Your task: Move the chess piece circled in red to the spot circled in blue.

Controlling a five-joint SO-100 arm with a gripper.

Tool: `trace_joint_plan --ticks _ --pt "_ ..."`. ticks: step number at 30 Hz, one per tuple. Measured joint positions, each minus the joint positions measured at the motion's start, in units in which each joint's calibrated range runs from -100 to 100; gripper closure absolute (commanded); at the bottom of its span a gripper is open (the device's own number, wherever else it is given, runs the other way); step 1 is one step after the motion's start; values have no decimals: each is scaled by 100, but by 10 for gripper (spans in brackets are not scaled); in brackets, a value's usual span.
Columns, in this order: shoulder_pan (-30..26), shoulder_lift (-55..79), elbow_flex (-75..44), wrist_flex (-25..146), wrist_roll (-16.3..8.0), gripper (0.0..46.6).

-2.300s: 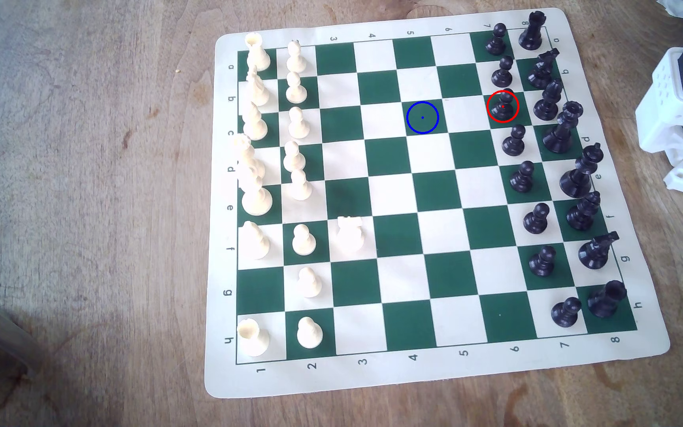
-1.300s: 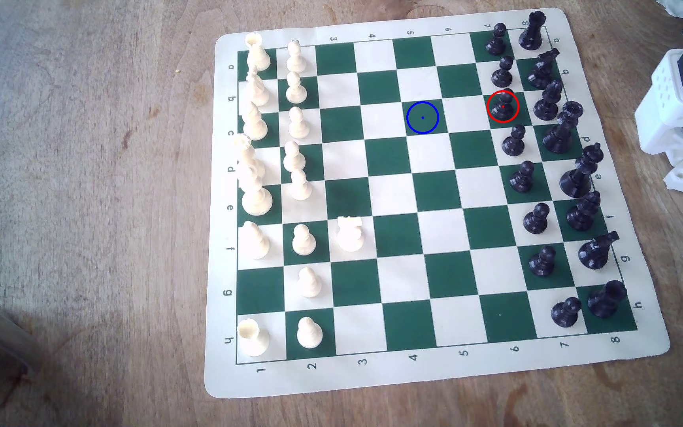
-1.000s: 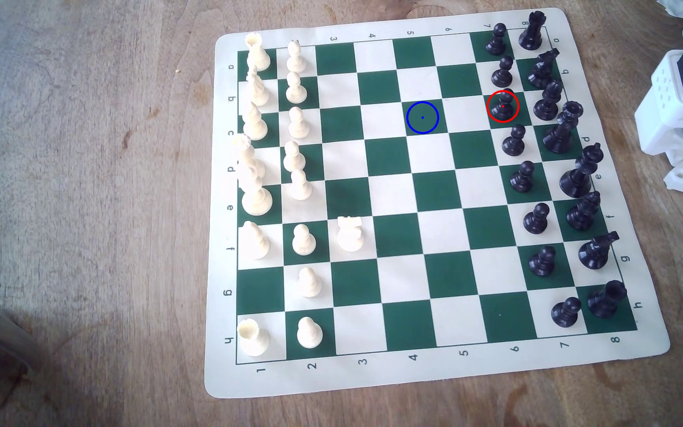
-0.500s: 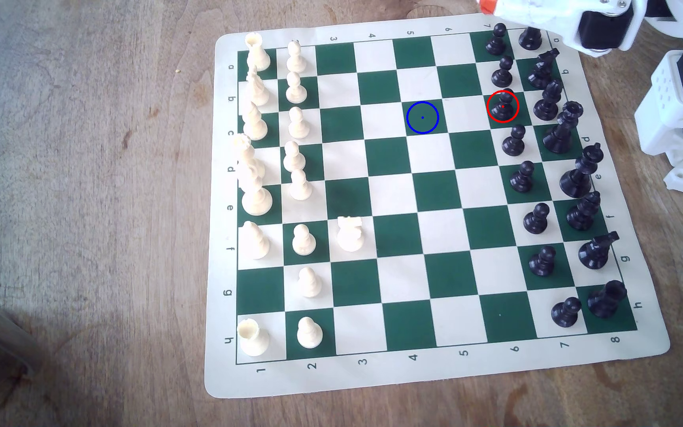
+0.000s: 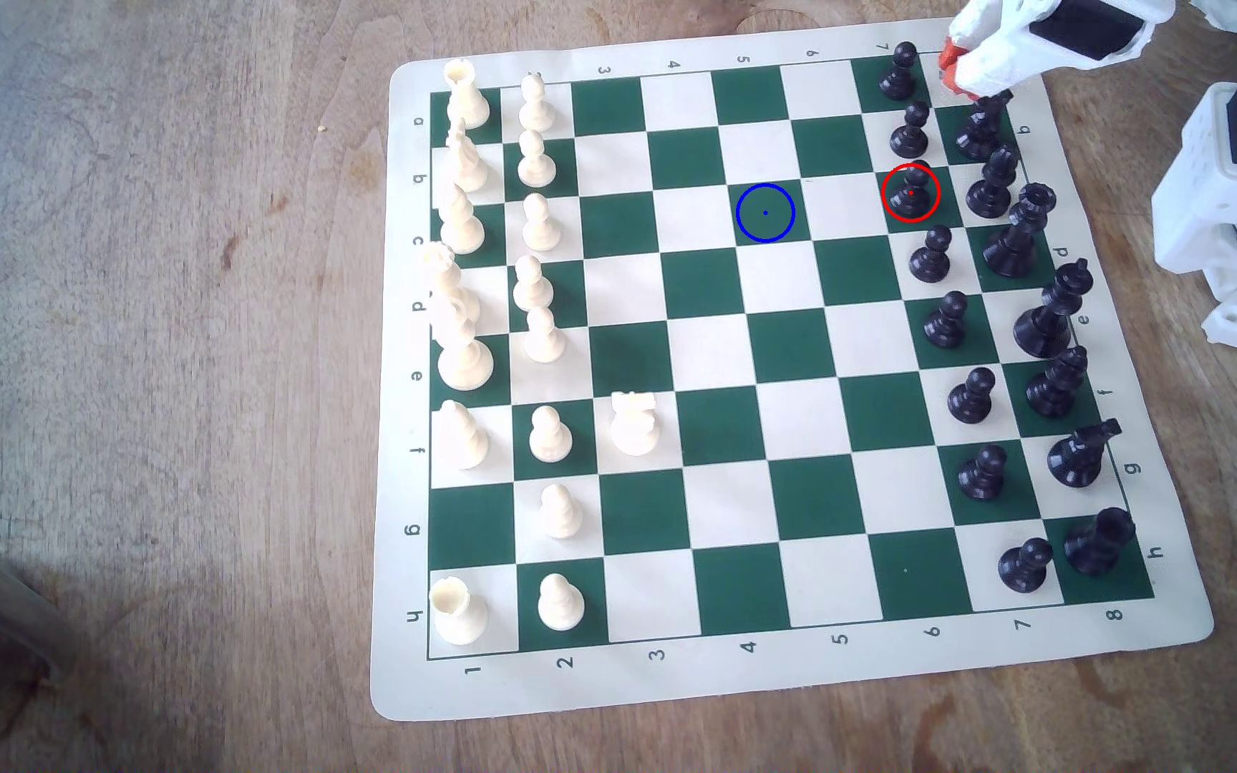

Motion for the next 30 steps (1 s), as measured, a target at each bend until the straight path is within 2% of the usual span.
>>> trace_joint_plan --ticks 2,5,7,8,10,12,14,15,20,23,25,30 --pt "-22 92 0 104 -24 342" --pt "-147 142 90 135 -166 346" --pt "-155 201 172 40 -239 311" --pt "-140 251 208 -24 -274 278" --pt "-133 369 235 -80 -317 257" --pt "-140 452 244 -112 -332 266" --pt "-140 519 398 -223 -347 311" --pt "-140 519 434 -263 -347 318" --pt "-22 519 877 -510 -347 312" --pt "66 519 1112 -653 -347 266" --pt "133 519 1274 -805 -347 257" --pt "147 519 1645 -1179 -283 294"
